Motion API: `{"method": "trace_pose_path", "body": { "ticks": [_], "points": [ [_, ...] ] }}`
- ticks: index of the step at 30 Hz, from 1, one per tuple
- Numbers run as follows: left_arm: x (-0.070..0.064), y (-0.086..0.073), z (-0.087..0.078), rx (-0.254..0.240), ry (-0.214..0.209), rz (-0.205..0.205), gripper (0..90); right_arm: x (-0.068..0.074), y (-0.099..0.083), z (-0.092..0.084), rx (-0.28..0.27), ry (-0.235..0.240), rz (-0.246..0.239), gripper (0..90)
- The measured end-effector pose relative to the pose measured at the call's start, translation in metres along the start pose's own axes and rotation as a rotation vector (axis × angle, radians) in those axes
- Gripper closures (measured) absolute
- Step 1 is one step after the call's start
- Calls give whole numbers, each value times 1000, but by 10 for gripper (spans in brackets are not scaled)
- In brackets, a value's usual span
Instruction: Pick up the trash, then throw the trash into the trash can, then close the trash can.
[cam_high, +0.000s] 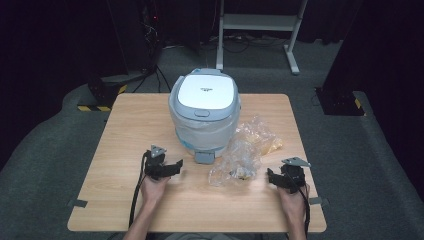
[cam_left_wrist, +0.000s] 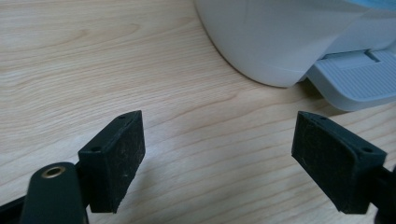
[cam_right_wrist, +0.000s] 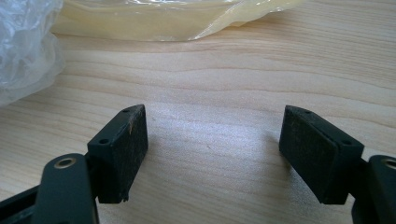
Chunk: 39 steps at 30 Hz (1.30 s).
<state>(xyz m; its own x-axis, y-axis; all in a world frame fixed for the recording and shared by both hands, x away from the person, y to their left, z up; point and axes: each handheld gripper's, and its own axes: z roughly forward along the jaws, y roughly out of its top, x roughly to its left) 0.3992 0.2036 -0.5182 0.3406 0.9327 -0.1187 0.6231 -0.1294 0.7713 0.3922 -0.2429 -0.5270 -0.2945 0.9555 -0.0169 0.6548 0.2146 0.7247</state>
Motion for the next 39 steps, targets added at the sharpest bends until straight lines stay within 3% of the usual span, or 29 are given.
{"method": "trace_pose_path", "body": {
  "ticks": [11, 18, 21, 39],
  "points": [
    [-14, 8, 4, -4, -46, 17, 163, 0, 0, 0, 0, 2, -1, 239],
    [-20, 12, 7, 1, -77, 3, 153, 1, 0, 0, 0, 8, -6, 240],
    [-23, 14, 10, 11, -82, 21, 153, 1, 0, 0, 0, 8, -6, 240],
    [-38, 21, 21, 6, -121, 32, 156, 1, 0, 0, 0, 10, -6, 241]
  ]
}}
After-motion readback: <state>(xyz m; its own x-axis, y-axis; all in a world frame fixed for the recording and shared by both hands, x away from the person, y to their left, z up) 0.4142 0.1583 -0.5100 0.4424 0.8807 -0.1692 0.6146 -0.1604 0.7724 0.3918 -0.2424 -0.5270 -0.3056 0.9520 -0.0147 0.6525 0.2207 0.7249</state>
